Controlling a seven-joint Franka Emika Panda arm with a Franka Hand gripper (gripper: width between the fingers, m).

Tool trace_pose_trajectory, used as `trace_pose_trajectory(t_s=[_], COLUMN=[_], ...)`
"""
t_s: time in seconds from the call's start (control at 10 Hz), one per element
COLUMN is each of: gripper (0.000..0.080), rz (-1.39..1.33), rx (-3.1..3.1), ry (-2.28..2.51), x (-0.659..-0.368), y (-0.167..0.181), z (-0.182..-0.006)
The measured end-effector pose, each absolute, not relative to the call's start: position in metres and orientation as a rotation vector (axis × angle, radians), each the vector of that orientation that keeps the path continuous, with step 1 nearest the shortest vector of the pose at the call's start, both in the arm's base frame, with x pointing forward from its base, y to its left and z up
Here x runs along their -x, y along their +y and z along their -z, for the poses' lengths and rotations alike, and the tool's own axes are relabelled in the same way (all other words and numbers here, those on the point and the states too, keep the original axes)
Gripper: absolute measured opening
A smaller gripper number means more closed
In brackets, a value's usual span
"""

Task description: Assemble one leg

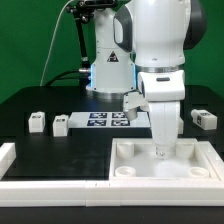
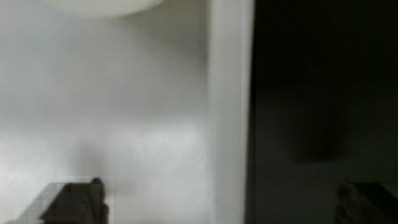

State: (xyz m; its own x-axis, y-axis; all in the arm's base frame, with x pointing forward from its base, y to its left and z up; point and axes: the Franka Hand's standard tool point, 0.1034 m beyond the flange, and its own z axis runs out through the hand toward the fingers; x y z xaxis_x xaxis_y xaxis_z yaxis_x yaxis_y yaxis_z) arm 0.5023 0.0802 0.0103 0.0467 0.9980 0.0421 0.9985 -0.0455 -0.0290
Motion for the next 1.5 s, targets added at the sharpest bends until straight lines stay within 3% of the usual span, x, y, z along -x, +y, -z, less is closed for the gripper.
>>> trace_pose_trajectory(t_s=[0.1,0.6,1.0,1.4,1.5], gripper=[0.0649,0.0649,0.0649,0.0649,0.0649], rz=[0.014,-0.052,-0.061,-0.065,-0.081], rx=[2.264,2.464,2.530,2.830,2.937], ry=[-2.106,-1.912,-1.822,-1.312,-1.038], x=[-0.500,-0.450,-0.445,-0.443,-0.431], y=[0.081,0.081,0.080,0.082,0.089], z=[-0.012,-0.062,-0.062,-0.061,-0.057])
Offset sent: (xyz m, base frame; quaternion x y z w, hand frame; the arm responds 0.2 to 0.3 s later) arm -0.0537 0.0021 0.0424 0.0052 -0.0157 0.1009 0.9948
